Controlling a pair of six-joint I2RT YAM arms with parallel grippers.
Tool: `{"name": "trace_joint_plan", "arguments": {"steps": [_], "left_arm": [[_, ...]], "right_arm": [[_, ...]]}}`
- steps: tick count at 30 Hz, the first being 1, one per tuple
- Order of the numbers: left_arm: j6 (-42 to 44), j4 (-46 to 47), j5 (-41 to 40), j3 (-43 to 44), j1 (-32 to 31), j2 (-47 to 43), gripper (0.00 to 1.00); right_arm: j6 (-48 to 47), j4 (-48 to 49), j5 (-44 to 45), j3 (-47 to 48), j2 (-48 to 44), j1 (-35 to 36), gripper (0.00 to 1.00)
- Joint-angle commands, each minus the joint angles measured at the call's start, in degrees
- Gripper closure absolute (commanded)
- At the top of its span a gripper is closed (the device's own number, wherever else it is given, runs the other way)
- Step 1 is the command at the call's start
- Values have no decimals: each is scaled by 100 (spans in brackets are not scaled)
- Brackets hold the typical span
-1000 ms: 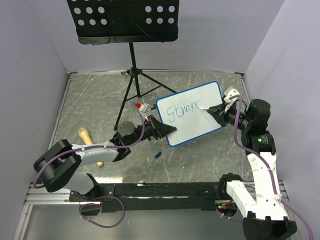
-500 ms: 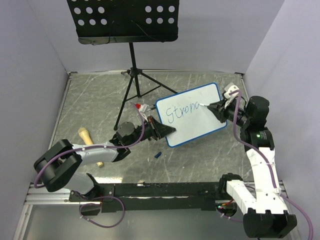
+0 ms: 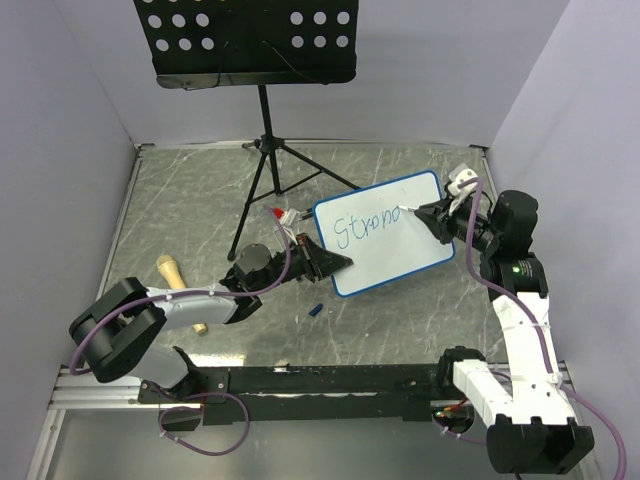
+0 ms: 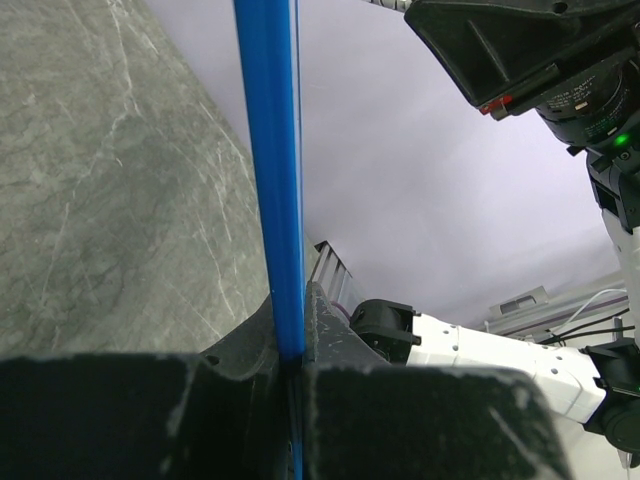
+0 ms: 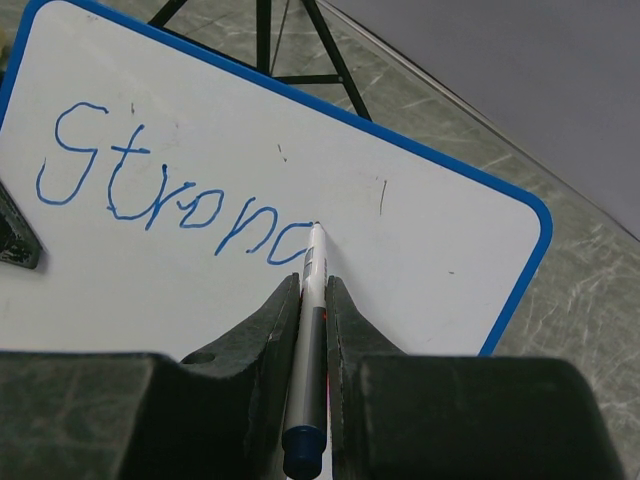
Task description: Write a sentence on the whiteboard
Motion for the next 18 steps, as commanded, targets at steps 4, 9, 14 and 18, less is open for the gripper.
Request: {"name": "trace_joint_plan", "arguments": {"steps": [4,9,14,18], "left_arm": [[54,1121,-93,203,-12,-349,99],[54,1077,-198,176,15,-402,99],[54,1059,-304,89,24,-472,99],[63,1042,-366,45,32,-525,99]], "right_arm": [[-186,-282,-70,16,-172,-38,100],[-195,-467,-105,-99,-287,-38,100],[-239,-590,-123,-169,-375,-38,100],[-248,-687,-184,-266,-419,-29,100]]}}
